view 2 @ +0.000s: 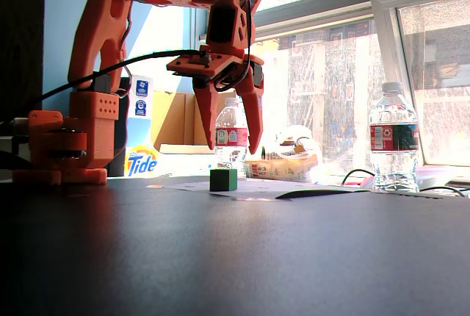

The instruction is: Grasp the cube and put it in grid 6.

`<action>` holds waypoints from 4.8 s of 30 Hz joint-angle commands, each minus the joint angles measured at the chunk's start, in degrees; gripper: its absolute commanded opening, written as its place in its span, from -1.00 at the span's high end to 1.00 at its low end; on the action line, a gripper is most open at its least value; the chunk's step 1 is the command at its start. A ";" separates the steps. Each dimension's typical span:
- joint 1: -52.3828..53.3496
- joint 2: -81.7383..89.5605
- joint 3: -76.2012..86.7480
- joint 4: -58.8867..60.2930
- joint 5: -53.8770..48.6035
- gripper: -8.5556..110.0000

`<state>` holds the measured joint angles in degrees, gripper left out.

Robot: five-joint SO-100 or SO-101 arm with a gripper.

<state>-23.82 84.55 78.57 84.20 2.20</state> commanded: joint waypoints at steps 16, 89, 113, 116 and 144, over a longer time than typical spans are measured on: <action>20.57 25.84 -10.72 7.73 -7.82 0.85; 26.54 88.95 92.11 -42.10 -12.04 0.86; 25.58 97.91 96.24 -40.78 -5.10 0.86; 25.31 98.88 97.21 -40.61 -5.19 0.86; 26.81 102.48 98.96 -40.08 -2.90 0.85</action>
<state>2.90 186.50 174.46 43.86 -1.23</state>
